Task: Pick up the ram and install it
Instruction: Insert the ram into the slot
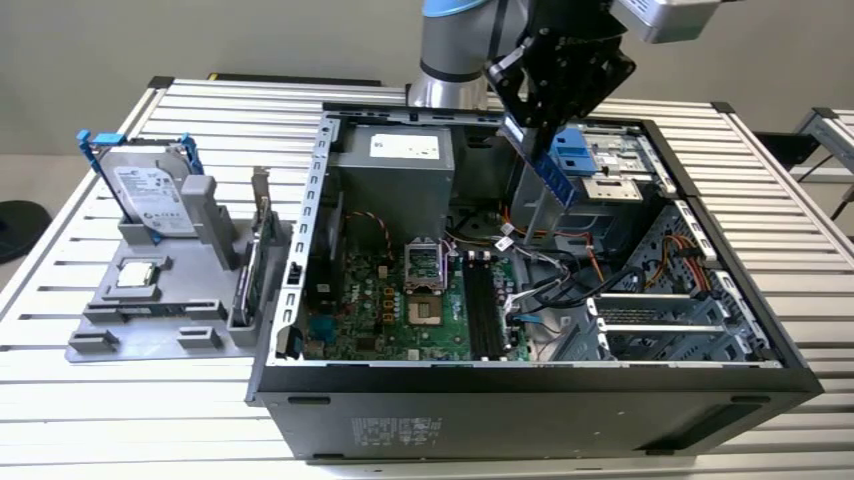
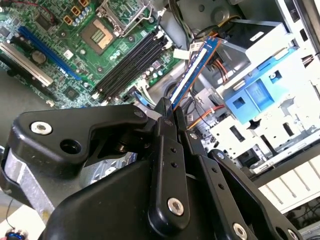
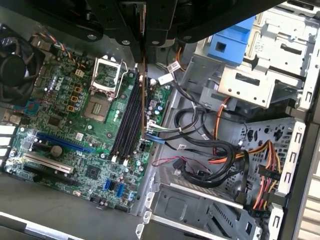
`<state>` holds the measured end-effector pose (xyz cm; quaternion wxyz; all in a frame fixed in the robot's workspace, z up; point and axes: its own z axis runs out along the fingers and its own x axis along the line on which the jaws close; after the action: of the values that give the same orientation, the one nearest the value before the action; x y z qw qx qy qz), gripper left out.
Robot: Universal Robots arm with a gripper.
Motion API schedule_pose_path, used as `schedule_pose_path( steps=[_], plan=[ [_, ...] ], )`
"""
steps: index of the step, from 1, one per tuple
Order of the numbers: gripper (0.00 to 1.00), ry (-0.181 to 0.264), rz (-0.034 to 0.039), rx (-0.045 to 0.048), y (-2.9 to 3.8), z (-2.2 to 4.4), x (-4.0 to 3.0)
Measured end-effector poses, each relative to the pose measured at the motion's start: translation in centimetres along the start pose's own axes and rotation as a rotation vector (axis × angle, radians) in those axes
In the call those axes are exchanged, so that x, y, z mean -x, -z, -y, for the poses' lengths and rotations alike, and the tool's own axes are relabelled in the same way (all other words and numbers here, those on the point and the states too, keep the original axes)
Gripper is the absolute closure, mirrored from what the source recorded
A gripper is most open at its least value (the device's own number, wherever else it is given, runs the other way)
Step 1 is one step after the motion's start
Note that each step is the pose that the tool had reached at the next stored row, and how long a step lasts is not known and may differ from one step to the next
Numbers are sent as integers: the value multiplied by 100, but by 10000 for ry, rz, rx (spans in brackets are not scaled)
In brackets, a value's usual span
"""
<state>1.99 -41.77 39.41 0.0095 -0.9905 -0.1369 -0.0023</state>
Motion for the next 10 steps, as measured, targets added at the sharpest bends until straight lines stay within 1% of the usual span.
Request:
schedule_pose_path(
  steps=[7, 10],
  plan=[
    [100, -538, -10, 4, 0, 0, 0],
    [100, -674, -12, 5, 0, 0, 0]
  ],
)
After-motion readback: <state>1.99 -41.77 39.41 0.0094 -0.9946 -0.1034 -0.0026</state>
